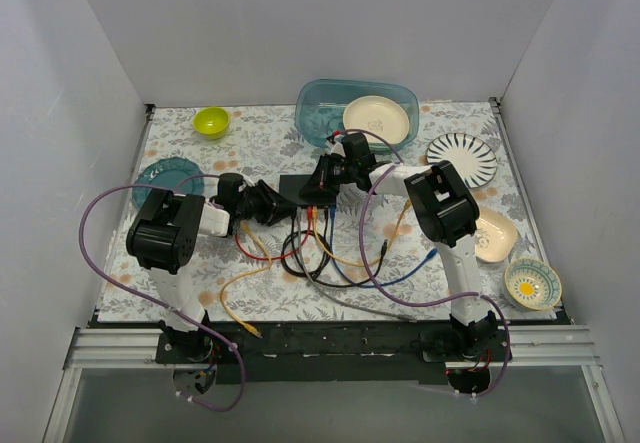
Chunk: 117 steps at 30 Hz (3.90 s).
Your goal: Pull the plug from the switch port
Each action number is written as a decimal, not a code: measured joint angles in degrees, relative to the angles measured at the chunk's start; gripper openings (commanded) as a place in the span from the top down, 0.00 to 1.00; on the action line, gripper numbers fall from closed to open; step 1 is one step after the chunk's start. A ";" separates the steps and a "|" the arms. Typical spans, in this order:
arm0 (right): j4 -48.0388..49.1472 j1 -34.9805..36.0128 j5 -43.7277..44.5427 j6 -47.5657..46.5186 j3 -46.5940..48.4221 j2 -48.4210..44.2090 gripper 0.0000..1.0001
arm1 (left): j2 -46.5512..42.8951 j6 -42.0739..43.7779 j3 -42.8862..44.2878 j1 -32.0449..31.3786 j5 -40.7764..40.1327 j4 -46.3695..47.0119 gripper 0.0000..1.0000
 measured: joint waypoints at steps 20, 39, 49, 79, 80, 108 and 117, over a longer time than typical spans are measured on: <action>0.44 0.00 -0.66 0.02 -0.26 0.11 0.87 | 1.51 -2.34 1.25 -0.07 0.37 -1.79 1.00; 1.73 -0.72 -1.90 0.46 -0.26 0.85 0.87 | -5.60 1.88 -6.80 0.00 3.15 -4.37 1.00; 1.70 -0.79 -1.88 0.20 -0.26 0.85 0.87 | -32.46 9.97 -12.33 9.68 -11.06 -36.24 0.64; 0.81 -1.18 -2.01 -1.44 0.07 0.85 0.88 | -7.80 4.09 2.95 -3.34 -5.11 -16.92 0.58; 0.87 -1.18 -2.03 -1.44 0.04 0.85 0.88 | -6.62 3.65 3.17 -3.43 -5.25 -16.59 0.59; 1.09 -1.29 -2.12 -1.22 0.02 0.85 0.88 | -0.44 -10.71 4.39 -4.63 -7.76 -9.55 0.72; 1.11 -1.40 -2.29 -1.22 -0.02 0.85 0.88 | 1.14 -12.11 5.49 -4.50 -6.45 -9.14 0.98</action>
